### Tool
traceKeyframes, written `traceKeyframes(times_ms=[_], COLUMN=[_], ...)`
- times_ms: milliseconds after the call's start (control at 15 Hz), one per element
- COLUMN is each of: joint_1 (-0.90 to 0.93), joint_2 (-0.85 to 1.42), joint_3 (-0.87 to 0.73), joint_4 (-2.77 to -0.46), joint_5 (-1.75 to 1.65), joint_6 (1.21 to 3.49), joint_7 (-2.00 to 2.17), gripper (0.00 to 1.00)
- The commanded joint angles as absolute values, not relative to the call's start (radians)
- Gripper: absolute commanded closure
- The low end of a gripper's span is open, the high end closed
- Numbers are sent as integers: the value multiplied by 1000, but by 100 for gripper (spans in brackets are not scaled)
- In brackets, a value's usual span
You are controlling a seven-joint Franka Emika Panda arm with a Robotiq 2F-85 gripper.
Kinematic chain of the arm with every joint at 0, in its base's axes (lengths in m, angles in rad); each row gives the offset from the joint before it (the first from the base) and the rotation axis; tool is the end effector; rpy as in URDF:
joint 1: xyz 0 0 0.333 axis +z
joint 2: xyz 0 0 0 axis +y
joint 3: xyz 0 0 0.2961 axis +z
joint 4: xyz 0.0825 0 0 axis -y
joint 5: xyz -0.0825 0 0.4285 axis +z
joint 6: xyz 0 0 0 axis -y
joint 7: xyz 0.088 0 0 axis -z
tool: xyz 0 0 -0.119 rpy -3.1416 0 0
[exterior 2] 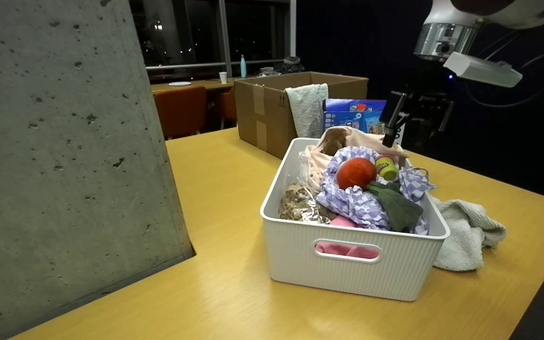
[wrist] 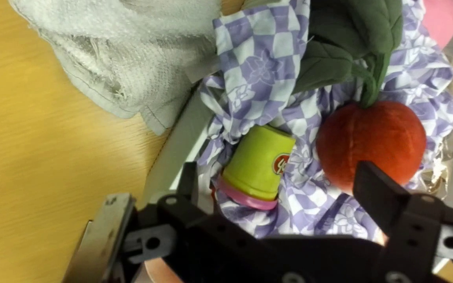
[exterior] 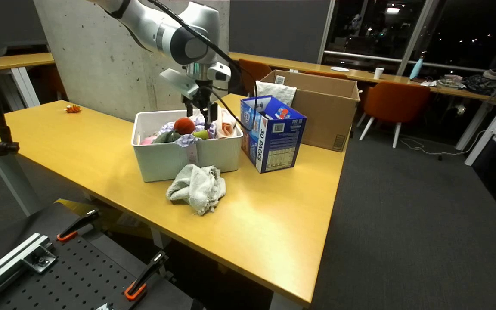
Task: Remove the white towel, the yellow container and turnip plushie from the basket
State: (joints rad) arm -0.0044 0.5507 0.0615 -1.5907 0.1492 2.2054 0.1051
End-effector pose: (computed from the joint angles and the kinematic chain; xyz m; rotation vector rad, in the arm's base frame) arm 0.7249 0.0434 0.2683 -2.9736 0.2128 -0.0767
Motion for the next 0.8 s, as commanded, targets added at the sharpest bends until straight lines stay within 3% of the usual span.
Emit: traceKeyframes(times_ms=[0,667,733], joint_1=[-17,-13,-12], joint_2=[626,765,767], joint_3=[58,73,75], joint_4=[-1473,-1314,-1321], joint_5=[179,185,187], joint_6=[2133,2067,2074], joint_7=[94,99,99], gripper=[0,0,25])
